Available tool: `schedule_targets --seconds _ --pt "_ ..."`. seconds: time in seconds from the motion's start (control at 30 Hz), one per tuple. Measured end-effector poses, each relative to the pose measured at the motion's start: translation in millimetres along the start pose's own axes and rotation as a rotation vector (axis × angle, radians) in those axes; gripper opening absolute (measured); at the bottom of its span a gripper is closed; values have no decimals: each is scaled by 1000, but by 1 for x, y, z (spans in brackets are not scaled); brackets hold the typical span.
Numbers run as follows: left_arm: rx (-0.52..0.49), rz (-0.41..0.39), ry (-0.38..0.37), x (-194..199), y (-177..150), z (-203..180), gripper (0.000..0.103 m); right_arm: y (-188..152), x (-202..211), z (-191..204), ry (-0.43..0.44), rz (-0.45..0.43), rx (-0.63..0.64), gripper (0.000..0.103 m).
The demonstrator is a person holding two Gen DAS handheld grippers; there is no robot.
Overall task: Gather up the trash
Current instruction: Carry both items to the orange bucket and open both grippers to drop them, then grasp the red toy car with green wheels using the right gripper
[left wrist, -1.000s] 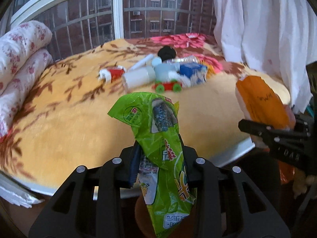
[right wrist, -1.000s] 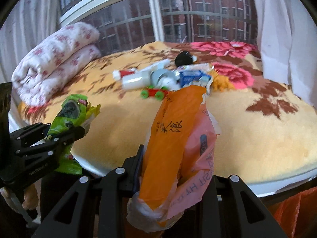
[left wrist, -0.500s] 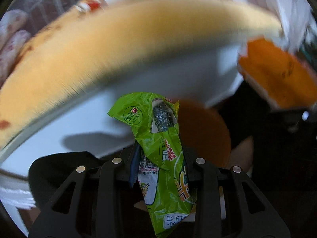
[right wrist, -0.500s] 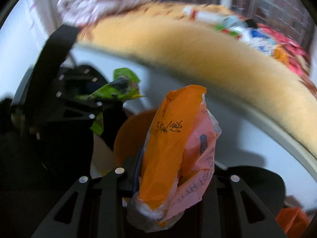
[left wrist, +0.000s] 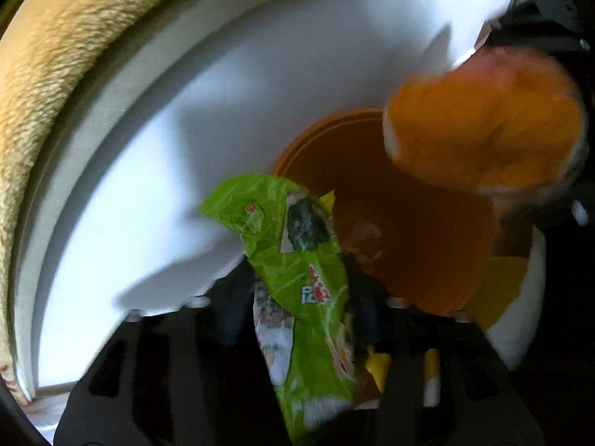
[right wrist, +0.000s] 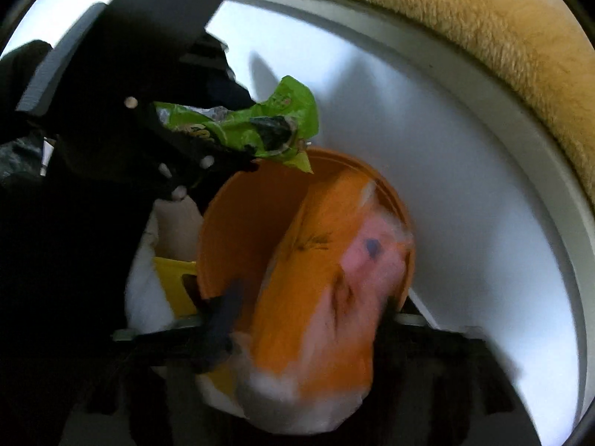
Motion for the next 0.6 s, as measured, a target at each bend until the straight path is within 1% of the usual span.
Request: schedule_targets --seconds 0.03,0.17,0.37,0.5,0.6 --pt "-6 -11 8 0 -1 -2 72 -2 -1 -1 -2 -7 1 76" --pt "-24 -6 12 -2 -6 -8 72 -11 1 -6 12 -11 -20 76" --pt "-15 -12 13 -1 -4 -9 72 -17 16 -18 -30 -34 -76 76" --pt "6 -40 5 10 -3 -9 72 -22 38 -18 -49 -66 -119 74" --pt "34 -60 -16 20 1 -4 73 -21 60 -17 -65 -107 -134 74"
Point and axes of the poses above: each gripper's, at about its wrist camera, not at the fingertips, and x roughly against the way its jaws point, z to its left, y to its top, the point moved 4 cm from there along -x, roughly the way its jaws point, and after that the axes turned 15 degrees about x, right-handed, at the moved point
